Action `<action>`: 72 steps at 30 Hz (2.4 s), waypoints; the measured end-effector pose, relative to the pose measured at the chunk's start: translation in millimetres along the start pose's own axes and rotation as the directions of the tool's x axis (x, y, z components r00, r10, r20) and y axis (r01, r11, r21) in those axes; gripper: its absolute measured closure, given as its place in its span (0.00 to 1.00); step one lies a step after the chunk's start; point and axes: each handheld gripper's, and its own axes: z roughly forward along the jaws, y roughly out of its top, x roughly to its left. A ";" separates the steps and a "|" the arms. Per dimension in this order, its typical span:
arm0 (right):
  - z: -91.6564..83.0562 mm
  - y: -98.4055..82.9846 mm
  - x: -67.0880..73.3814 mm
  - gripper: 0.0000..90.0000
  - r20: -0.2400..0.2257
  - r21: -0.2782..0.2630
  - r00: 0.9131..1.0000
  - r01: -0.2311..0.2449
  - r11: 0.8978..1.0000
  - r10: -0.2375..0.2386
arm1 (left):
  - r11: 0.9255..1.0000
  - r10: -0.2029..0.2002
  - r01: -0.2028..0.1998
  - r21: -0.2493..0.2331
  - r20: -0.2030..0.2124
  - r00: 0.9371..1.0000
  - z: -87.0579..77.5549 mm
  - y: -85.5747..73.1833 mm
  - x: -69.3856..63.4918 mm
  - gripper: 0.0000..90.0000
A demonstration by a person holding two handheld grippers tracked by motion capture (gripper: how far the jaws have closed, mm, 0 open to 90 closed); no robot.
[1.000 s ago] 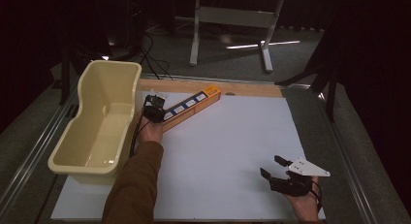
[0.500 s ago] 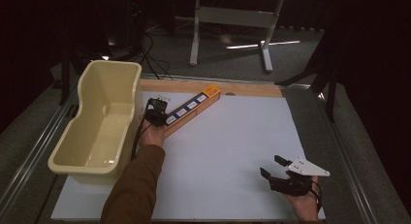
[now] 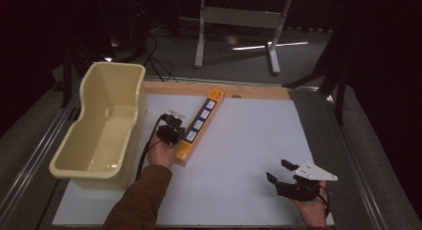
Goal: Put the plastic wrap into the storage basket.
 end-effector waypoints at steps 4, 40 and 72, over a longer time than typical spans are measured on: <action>-0.1 0.0 0.1 0.29 -0.001 0.000 1.000 0.000 1.000 0.000 | 0.999 0.018 -0.015 -0.047 0.067 0.998 -0.5 -8.0 -12.9 1.00; -5.4 1.0 -6.0 0.29 -0.025 -0.067 0.996 -0.084 0.994 0.082 | 0.966 0.258 -0.233 -0.111 0.366 0.894 30.0 -12.6 -113.4 1.00; -6.2 0.5 -6.6 0.29 -0.003 -0.071 0.996 -0.084 0.994 0.084 | 0.969 0.151 -0.101 -0.225 0.220 0.964 -43.2 -38.8 -59.3 0.52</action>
